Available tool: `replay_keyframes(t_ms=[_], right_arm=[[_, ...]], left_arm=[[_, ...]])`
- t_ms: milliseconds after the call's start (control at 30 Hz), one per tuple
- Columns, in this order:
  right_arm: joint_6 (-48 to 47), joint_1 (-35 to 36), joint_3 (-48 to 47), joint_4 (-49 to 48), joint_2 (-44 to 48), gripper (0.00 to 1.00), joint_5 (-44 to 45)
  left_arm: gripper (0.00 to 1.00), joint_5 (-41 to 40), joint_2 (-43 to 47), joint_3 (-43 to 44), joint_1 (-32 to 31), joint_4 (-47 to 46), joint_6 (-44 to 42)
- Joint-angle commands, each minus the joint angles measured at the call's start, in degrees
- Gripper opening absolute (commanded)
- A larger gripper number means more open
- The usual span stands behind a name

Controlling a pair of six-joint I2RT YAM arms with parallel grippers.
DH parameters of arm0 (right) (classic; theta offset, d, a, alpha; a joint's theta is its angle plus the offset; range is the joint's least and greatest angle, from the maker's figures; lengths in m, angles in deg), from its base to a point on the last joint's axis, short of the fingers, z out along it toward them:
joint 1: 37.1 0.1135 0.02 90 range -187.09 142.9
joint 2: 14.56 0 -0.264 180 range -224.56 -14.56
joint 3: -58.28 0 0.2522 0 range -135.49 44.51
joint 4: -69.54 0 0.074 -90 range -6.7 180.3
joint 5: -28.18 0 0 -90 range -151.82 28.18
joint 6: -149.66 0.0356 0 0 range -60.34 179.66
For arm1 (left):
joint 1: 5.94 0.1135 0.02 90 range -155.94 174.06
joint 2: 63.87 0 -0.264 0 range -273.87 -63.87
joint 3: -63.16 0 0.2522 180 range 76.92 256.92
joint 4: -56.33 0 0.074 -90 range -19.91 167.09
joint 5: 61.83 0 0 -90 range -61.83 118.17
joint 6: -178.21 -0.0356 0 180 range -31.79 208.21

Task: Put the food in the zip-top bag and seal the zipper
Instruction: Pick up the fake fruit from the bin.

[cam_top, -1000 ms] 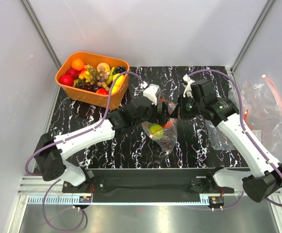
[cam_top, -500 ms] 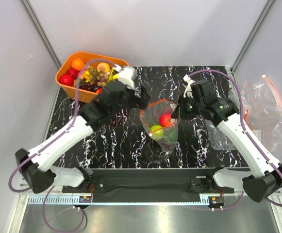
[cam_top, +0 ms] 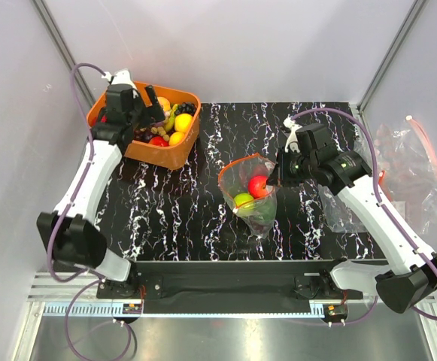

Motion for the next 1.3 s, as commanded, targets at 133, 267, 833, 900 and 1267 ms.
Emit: replay_keyframes(t_ms=[133,267,833,900,1267], right_arm=[[-2.1,0.2,-2.2,0.4,0.7,0.00,-1.5],[-2.1,0.3,-2.0,0.5,0.6,0.00,-1.4],[-3.3,0.2,-3.4,1.1,-2.7,0.00,-1.9],[-3.5,0.2,-3.3,0.9,-3.2,0.00,-1.8],[-2.8,0.2,-2.3,-0.8,-5.5,0.00,-1.9]], left_arm=[[0.90,12.6,-13.2,12.7,-0.5,-2.2,1.0],[0.79,10.4,-22.7,21.0,-1.3,1.2,-0.9],[0.80,3.0,-46.9,42.3,-2.4,1.8,-4.9],[0.75,3.0,-48.0,42.2,-2.5,1.8,-5.4],[0.34,3.4,-39.7,33.7,-3.9,-4.8,-8.1]])
